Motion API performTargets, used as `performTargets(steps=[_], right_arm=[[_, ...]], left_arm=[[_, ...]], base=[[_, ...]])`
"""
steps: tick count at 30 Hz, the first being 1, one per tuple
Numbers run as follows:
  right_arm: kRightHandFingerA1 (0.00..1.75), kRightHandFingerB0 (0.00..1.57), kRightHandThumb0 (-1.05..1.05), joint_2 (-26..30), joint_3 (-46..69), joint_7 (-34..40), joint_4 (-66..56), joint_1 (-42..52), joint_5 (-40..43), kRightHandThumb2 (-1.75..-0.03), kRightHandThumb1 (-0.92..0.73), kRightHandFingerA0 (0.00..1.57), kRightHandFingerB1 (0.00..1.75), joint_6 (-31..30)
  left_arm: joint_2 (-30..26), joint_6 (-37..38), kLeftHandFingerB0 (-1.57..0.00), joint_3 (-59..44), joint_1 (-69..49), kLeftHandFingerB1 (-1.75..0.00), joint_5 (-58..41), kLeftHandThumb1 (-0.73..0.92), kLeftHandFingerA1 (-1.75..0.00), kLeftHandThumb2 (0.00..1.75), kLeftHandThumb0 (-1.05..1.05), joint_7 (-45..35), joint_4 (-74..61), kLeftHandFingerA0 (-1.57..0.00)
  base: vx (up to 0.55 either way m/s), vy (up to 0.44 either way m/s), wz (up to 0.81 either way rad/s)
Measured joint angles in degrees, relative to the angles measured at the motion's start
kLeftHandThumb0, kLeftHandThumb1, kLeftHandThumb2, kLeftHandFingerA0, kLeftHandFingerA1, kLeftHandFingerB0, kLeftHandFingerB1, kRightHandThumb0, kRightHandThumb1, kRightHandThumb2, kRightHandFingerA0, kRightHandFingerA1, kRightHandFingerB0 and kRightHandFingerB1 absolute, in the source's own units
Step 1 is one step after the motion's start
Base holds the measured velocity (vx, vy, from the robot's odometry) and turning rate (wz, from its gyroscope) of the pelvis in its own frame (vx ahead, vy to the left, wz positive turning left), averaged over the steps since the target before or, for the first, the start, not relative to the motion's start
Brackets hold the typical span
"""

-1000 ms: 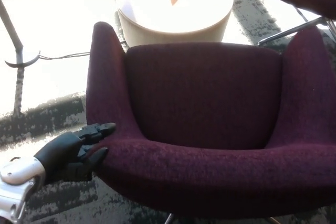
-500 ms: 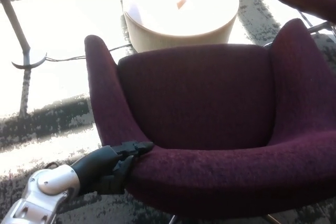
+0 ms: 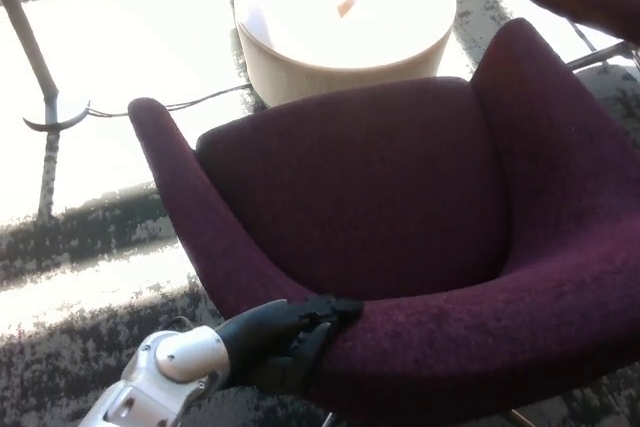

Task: The robot stands in front of a sofa and uses its left hand to push the left side of the sofa

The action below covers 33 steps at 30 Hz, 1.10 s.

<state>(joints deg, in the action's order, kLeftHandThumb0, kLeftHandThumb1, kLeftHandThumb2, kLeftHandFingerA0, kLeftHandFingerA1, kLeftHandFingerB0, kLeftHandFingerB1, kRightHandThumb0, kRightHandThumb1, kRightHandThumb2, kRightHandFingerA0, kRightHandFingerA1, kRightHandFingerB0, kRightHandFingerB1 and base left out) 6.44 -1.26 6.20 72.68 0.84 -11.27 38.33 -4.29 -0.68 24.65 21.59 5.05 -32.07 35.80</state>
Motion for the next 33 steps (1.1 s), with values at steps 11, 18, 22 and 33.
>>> performTargets(steps=[11, 18, 22, 33], right_arm=[[0.55, 0.44, -0.69, 0.0, 0.2, 0.0, -0.1, -0.7, 0.2, -1.02, -0.73, 0.5, 0.53, 0.1], [0.43, 0.47, -0.63, 0.0, -0.6, 0.6, -0.4, -0.9, -0.2, -0.68, -0.91, 0.57, 0.39, 0.5], [0.46, 0.66, -0.52, 0.0, -0.6, 0.7, -0.5, -0.9, -0.2, -0.67, -0.89, 0.68, 0.44, 0.7], [0.39, 0.64, -0.56, 1.4, -6.2, 6.1, -0.9, -1.2, -4.3, -0.68, -0.86, 0.57, 0.41, 0.5]], left_arm=[[8.2, -4.6, 0.0, 6.7, 2.3, -0.07, 2.9, 0.82, -0.11, 1.27, -0.95, 0.9, -1.4, 0.0], [11.9, -9.5, 0.0, 10.8, 3.3, 0.0, 5.0, 0.87, -0.08, 1.28, -1.05, 1.8, -5.0, 0.0], [12.7, -11.2, 0.0, 11.3, 3.4, 0.0, 5.3, 0.88, -0.06, 1.27, -1.05, 1.8, -6.0, 0.0], [15.3, -12.1, 0.0, 14.5, 6.8, -0.02, 6.4, 0.86, -0.06, 1.28, -1.01, 1.6, -2.7, 0.0]], base=[[0.0, 0.0, 0.0], [0.0, 0.0, 0.0], [0.0, 0.0, 0.0], [0.0, 0.0, 0.0]])
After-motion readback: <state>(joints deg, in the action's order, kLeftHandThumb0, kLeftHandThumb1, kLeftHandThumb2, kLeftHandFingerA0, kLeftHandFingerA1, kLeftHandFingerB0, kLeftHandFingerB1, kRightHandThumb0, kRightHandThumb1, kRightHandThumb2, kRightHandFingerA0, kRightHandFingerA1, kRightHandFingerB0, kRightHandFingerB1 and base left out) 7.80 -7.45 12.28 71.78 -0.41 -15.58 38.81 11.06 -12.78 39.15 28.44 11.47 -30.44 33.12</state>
